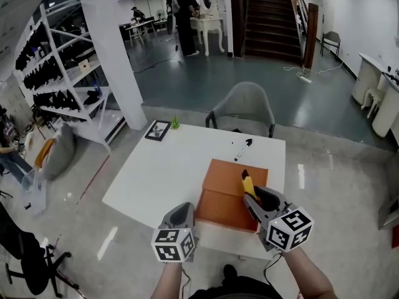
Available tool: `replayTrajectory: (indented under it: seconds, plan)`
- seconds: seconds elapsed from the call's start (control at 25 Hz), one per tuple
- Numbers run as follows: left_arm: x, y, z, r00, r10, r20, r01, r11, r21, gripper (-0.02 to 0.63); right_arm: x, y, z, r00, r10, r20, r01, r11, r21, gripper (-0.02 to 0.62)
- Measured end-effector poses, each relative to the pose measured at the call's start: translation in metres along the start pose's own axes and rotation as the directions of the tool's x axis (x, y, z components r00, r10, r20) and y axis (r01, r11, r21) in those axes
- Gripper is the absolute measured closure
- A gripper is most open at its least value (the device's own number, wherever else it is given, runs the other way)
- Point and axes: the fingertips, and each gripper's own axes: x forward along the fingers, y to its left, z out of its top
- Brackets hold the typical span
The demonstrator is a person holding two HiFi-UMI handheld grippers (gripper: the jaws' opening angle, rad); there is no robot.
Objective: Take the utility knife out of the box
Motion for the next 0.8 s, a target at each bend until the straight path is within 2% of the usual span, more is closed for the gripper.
replayTrajectory:
  seconds: [0.8]
  plan:
    - [-0.008, 0.001, -0.003, 1.000, 0.004, 0.004, -0.004, 1.000, -0.002, 0.588, -0.006, 0.005, 0.008, 0.999, -0.016, 0.048, 0.015, 1.000, 0.008, 0.480]
